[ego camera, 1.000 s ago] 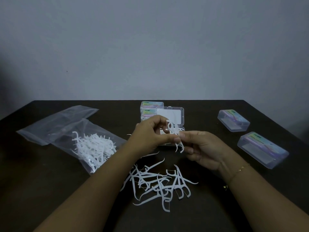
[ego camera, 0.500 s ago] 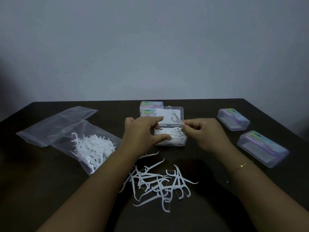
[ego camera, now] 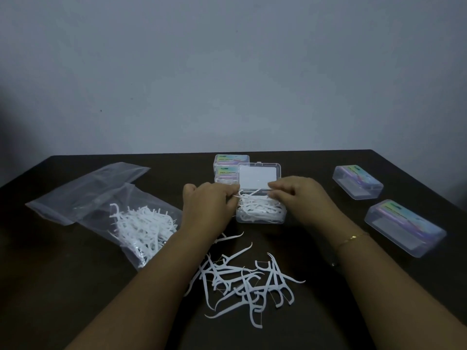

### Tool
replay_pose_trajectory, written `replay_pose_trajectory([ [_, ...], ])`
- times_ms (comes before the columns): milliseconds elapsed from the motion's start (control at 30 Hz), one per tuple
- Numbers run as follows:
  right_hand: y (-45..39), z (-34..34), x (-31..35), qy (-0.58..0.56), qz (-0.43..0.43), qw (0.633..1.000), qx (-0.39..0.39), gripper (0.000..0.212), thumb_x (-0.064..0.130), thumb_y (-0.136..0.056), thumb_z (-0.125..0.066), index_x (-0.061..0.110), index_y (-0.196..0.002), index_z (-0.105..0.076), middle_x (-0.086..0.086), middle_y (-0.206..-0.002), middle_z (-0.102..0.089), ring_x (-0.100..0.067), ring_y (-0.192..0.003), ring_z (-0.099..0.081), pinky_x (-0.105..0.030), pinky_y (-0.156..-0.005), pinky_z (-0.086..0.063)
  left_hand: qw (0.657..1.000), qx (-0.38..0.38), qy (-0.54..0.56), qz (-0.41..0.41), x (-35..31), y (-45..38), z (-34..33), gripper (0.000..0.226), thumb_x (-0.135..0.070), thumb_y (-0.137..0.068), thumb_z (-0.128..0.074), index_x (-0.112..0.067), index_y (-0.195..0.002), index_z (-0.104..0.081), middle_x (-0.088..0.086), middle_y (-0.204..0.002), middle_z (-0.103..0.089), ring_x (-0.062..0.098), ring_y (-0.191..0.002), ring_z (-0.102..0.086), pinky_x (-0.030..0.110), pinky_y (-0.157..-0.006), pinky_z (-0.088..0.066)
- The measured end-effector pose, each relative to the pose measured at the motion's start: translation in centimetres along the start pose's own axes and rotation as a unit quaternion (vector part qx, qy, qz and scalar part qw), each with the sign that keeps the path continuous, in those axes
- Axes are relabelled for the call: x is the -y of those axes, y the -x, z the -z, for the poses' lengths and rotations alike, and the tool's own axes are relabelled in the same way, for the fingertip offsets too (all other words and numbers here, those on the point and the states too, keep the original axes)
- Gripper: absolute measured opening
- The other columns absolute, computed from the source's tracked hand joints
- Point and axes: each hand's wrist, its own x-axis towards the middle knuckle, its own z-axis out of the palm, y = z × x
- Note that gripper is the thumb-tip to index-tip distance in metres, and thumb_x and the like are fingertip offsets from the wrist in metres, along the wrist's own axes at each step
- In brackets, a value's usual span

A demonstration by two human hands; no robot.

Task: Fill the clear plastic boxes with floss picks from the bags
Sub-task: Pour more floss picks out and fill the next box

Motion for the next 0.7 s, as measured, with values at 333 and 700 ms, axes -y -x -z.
replay_pose_trajectory([
  [333,0.4,0.8,-1.2,-0.083,-0.068,0.994,0.006,0.022,0.025,-0.091,-0.060,0.019,-0.109,-0.069,0.006,-0.101,-0.064,-0.001,-0.077,-0.052,-0.013,-0.067,-0.040,0.976,0.055,0.193,0.087,0.0,0.0,1.3,0.019,-0.024,-0.088,-0.055,-0.039,-0.077,-0.060,-0.019,-0.074,-0.061,-0.001,-0.078,-0.054,0.036,-0.099,-0.033],
  [700,0.4,0.8,-1.2,-0.033,-0.019,0.995,0.091,0.031,0.025,-0.088,-0.064,0.016,-0.118,-0.066,0.003,-0.118,-0.062,0.001,-0.076,-0.050,-0.008,-0.062,-0.034,0.967,0.108,0.210,0.100,0.3,-0.3,0.5,0.011,-0.030,-0.091,-0.062,-0.036,-0.097,-0.069,-0.015,-0.104,-0.067,0.011,-0.103,-0.059,0.044,-0.100,-0.043],
])
